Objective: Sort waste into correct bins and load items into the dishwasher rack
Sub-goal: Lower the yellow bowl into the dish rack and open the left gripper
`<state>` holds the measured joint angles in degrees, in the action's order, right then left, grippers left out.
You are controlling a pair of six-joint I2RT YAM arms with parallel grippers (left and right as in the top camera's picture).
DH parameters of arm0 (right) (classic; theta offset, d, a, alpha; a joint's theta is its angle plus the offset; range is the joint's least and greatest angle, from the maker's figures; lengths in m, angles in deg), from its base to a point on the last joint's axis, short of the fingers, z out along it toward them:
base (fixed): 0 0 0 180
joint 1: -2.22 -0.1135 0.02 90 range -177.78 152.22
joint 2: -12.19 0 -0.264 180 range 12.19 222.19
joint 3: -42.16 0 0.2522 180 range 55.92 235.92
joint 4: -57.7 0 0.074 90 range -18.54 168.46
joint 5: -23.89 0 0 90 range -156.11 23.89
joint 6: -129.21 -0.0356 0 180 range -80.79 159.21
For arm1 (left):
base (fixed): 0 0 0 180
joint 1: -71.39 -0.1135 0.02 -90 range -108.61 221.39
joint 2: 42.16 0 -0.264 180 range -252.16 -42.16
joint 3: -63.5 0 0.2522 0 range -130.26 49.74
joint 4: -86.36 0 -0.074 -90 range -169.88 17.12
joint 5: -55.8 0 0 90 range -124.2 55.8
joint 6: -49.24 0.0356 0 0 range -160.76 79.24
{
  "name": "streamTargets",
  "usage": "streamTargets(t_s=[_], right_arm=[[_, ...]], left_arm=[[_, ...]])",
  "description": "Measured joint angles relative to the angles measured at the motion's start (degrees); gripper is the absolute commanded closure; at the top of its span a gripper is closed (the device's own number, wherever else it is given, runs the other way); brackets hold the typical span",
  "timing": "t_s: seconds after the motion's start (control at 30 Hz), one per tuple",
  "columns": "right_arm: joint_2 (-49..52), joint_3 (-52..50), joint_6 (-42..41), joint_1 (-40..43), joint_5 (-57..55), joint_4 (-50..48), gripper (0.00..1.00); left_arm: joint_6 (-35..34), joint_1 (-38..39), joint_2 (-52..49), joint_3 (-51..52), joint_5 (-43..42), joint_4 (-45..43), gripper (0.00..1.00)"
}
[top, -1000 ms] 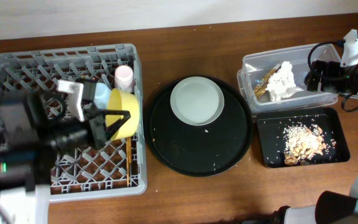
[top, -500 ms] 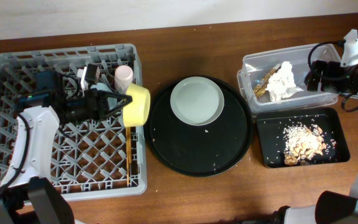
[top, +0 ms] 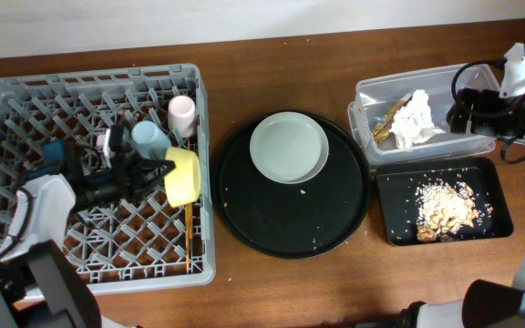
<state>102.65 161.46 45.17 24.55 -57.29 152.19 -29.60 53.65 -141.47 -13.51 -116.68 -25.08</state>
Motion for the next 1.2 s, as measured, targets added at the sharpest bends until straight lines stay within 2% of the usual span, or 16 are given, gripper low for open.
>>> streamTargets(t_s=[0.03, 0.1, 0.2, 0.27, 0.3, 0.47, 0.5, 0.53, 0.57, 0.6, 0.7, 0.77, 0.93, 1.03, 1.2], right_arm=[[0.0, 0.0, 0.0, 0.0, 0.0, 0.0, 0.01], [0.0, 0.0, 0.0, 0.0, 0.0, 0.0, 0.01], [0.0, 0.0, 0.02, 0.0, 0.0, 0.0, 0.01], [0.0, 0.0, 0.02, 0.0, 0.0, 0.02, 0.01], [0.0, 0.0, 0.0, 0.0, 0.0, 0.0, 0.01], [0.0, 0.0, 0.02, 0.0, 0.0, 0.02, 0.01], [0.0, 0.0, -0.02, 0.0, 0.0, 0.0, 0.01], [0.0, 0.0, 0.0, 0.0, 0.0, 0.0, 0.01], [0.0, 0.0, -0.02, 0.0, 0.0, 0.0, 0.01], [0.0, 0.0, 0.0, 0.0, 0.0, -0.02, 0.01], [0.0, 0.0, 0.0, 0.0, 0.0, 0.0, 0.01], [0.0, 0.0, -0.02, 0.0, 0.0, 0.0, 0.01], [0.0, 0.0, 0.0, 0.0, 0.0, 0.0, 0.01], [0.0, 0.0, 0.0, 0.0, 0.0, 0.0, 0.01], [0.0, 0.0, -0.02, 0.0, 0.0, 0.0, 0.01]], left_arm=[[0.0, -0.81, -0.96, 0.02, -0.02, 0.04, 0.96], [0.04, -2.84, -2.8, 0.04, 0.11, 0.11, 0.82], [0.37, -7.3, -4.68, 0.9, 6.45, 0.04, 0.6], [0.68, -10.43, -4.72, 0.9, 8.61, 0.28, 0.52], [0.61, -12.31, -4.74, 0.9, 9.64, 0.31, 0.51], [-0.09, -16.37, -4.74, 0.24, 11.61, 2.99, 0.53], [-0.22, -16.37, -4.55, -0.44, 11.85, 3.85, 0.6], [-0.26, -16.13, -3.13, -1.27, 12.04, 4.28, 0.75], [-0.42, -15.76, -1.73, -1.7, 12.28, 4.33, 0.94], [-0.83, -14.93, 1.14, -2.12, 13.62, 4.22, 0.99], [-3.93, -9.03, 11.21, -3.23, 21.51, 2.67, 1.0], [-7.52, -2.01, 15.65, -3.48, 31.12, 2.08, 1.0], [-13.35, 12.5, 15.3, -3.45, 51.98, 1.6, 0.99], [-16.44, 15.82, 14.14, -3.45, 61.35, 1.4, 0.99], [-19.89, 16.02, 11.63, -3.45, 75.08, 1.33, 0.96]])
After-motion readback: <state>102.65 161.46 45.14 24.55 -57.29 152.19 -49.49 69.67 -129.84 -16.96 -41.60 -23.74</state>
